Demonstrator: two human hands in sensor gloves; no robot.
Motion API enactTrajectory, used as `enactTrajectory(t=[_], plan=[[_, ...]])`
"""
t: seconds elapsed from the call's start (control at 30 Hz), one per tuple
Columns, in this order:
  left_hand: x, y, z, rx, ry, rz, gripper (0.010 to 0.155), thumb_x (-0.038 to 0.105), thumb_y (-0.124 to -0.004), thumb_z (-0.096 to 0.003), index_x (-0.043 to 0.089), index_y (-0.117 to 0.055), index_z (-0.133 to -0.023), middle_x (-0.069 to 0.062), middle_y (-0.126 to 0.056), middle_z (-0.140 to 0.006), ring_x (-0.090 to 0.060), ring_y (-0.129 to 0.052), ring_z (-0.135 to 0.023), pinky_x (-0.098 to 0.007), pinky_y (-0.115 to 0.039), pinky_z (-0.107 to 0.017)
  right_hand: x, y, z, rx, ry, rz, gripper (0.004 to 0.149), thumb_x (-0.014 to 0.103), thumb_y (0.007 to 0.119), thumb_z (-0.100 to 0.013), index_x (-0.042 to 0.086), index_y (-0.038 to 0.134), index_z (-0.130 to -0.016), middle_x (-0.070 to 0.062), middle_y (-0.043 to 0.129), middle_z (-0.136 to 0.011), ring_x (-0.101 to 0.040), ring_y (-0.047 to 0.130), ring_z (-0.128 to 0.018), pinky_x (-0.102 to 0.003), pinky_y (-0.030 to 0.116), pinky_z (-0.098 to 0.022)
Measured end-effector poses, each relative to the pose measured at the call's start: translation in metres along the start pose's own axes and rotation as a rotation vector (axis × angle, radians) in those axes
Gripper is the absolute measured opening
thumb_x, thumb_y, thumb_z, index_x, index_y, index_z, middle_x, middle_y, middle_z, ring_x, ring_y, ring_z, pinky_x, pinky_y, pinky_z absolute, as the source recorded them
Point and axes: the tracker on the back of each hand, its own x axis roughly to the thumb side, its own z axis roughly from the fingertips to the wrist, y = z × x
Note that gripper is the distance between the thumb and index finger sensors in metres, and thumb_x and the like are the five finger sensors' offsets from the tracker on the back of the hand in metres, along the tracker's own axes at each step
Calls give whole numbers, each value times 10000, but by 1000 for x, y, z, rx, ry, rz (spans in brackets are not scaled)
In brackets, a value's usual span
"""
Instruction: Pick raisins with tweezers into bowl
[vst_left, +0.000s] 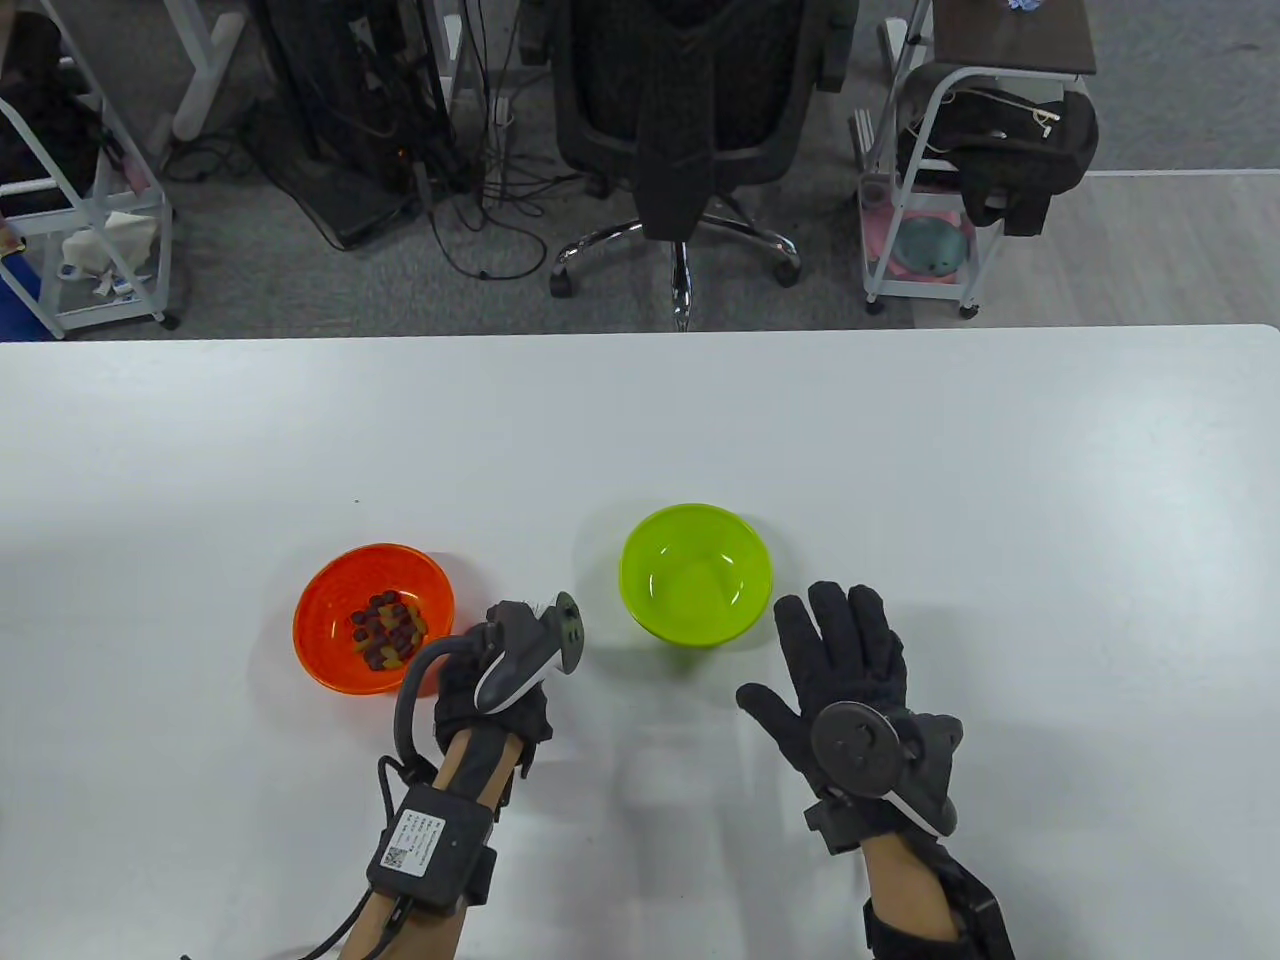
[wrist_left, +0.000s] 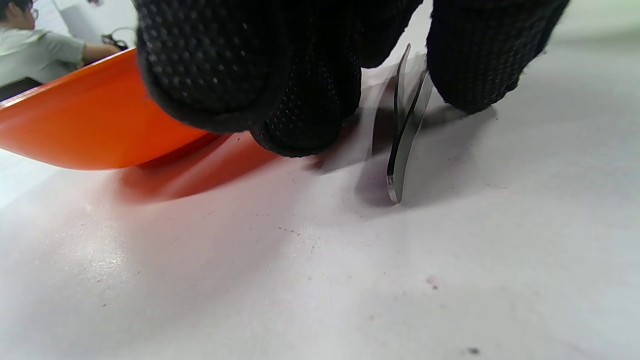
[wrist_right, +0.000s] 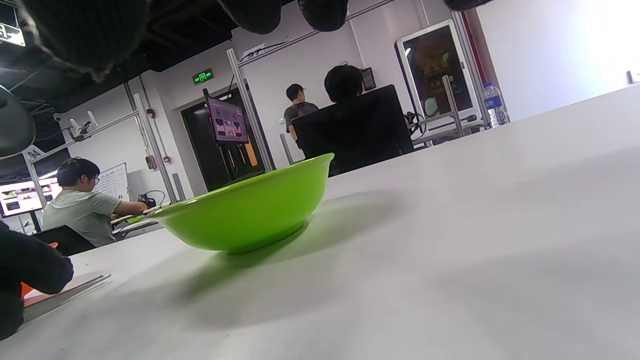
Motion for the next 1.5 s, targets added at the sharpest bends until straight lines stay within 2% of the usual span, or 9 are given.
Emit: enactTrajectory(t=[0.27,0.43,0.6,0.77,0.97,1.1,1.23,1.37,1.5], plan=[[-1,-1,-2,0,-2,66,642,454,-826,-550,160,-688,-1103,-123,-880,-901,-229,-1052,-612,-270,-952,-298,0,0,0,6,6,-9,829,681,669,-491,309,367,-1167,-146,311,-1247,-489,217,-1165,-710,399,-766],[0,-2,-3,26,-28,31,601,404,-849,-542,157,-721,-1074,-111,-916,-855,-215,-1067,-579,-259,-958,-287,0,0,-1,16,10,-8,827,680,669,-492,308,368,-1167,-147,314,-1246,-489,218,-1165,-709,400,-766],[4,-5,-2,78,-45,-26,578,400,-841,-546,145,-733,-1053,-103,-937,-834,-213,-1064,-540,-256,-952,-300,0,0,-1,20,13,-5,827,680,670,-491,307,370,-1167,-147,317,-1246,-487,221,-1165,-710,402,-764],[-1,-8,2,134,-51,-1,557,417,-839,-539,151,-766,-1022,-89,-954,-814,-202,-1062,-503,-243,-956,-301,1,-1,-1,18,8,-1,827,680,668,-492,305,370,-1167,-147,319,-1246,-490,223,-1164,-709,404,-764],[-22,-6,18,206,-104,171,554,420,-838,-532,155,-773,-1013,-83,-952,-816,-204,-1069,-488,-248,-961,-300,6,0,0,17,-10,-4,827,680,667,-493,305,370,-1168,-147,322,-1246,-489,228,-1165,-708,408,-764],[-42,-4,33,262,-206,414,551,419,-838,-530,155,-778,-1010,-83,-947,-822,-211,-1070,-488,-254,-962,-298,9,1,0,17,-19,-7,829,681,666,-493,303,367,-1168,-150,323,-1246,-489,233,-1165,-706,411,-764],[-58,-7,43,332,-240,600,540,417,-843,-525,152,-799,-994,-83,-951,-816,-215,-1077,-480,-250,-971,-286,13,3,0,14,-27,-8,827,681,665,-495,303,367,-1168,-148,326,-1246,-489,238,-1165,-705,415,-764],[-60,-15,51,375,-332,783,540,419,-843,-524,152,-801,-990,-82,-950,-815,-219,-1079,-482,-249,-977,-278,18,5,0,11,-45,0,829,681,665,-494,302,364,-1167,-147,327,-1245,-486,245,-1166,-703,420,-763],[-58,-20,47,300,-445,929,537,418,-837,-528,153,-798,-993,-82,-943,-824,-220,-1080,-493,-257,-978,-295,26,8,2,13,-69,-7,828,682,661,-496,303,360,-1167,-147,325,-1245,-485,249,-1166,-700,425,-763]])
